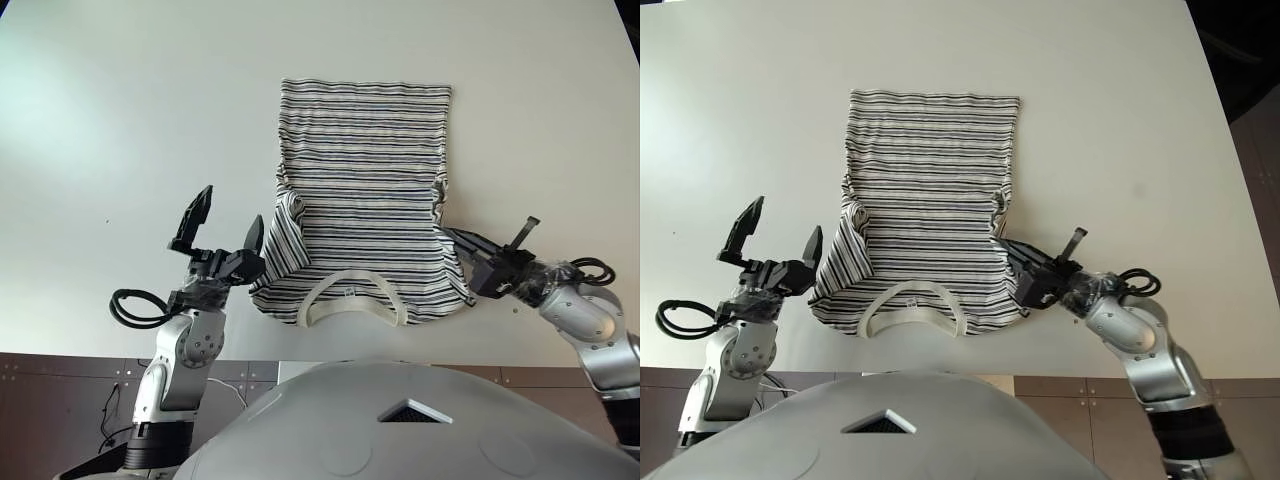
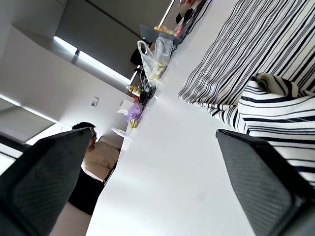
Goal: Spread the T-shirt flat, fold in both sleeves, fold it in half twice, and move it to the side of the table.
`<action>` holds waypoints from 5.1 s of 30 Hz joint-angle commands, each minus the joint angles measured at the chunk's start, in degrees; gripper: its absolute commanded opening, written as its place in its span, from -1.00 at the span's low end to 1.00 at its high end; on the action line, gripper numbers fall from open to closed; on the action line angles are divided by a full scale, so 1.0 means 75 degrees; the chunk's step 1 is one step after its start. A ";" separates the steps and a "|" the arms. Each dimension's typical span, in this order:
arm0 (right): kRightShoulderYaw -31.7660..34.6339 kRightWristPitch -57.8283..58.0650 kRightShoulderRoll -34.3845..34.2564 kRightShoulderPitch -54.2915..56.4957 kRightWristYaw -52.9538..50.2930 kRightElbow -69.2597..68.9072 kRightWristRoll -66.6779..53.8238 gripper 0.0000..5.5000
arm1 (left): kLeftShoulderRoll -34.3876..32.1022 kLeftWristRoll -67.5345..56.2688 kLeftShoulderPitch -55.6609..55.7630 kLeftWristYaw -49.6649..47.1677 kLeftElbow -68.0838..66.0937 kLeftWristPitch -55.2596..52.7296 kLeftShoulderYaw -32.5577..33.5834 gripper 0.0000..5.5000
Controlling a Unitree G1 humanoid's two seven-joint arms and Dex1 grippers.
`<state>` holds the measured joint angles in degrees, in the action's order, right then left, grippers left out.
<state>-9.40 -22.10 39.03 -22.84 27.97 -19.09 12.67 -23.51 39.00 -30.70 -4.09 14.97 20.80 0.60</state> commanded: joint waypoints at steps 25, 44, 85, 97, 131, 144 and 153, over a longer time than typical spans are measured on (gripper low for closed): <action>0.0734 -0.1436 0.2749 -0.0352 0.3576 0.0210 -0.0394 0.13 | -0.4389 -0.1734 -0.0116 0.3500 -0.2801 0.4015 0.0084 0.77; -0.0718 -0.2648 0.2026 0.0991 0.2829 0.0881 0.0180 0.13 | -0.4831 -0.1182 0.1822 0.4290 -0.4263 0.5735 -0.2616 0.23; 0.0879 0.1691 0.3822 -0.0253 0.4961 -0.0630 -0.5699 -0.96 | -0.6945 -1.0587 -0.0639 0.7779 0.1190 -0.0745 -0.1385 -0.96; 0.1872 0.3692 0.3234 -0.0346 0.4826 -0.1660 -0.6586 -0.96 | -0.5991 -1.1086 -0.0653 0.8709 0.1703 -0.2516 0.0237 -0.96; -0.0340 0.2194 -0.3004 0.8844 0.0093 0.9681 -0.0820 -0.96 | -0.0102 -0.5407 0.8309 0.5098 -0.8449 -0.2208 -0.0998 -0.82; 0.0844 0.2467 -0.4008 1.0721 -0.2712 1.2580 -0.0985 -0.17 | 0.0797 -0.5215 1.0393 0.2652 -1.1701 -0.2508 -0.0029 -0.12; -0.0058 0.1187 -0.3604 1.0128 -0.1583 1.2134 0.0183 -0.17 | 0.0446 -0.5740 0.9876 0.2676 -1.1226 -0.2366 0.0956 0.31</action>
<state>-6.01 -9.62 9.94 54.83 11.88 73.69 10.61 -18.28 -3.08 45.29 14.71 -72.28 1.70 6.43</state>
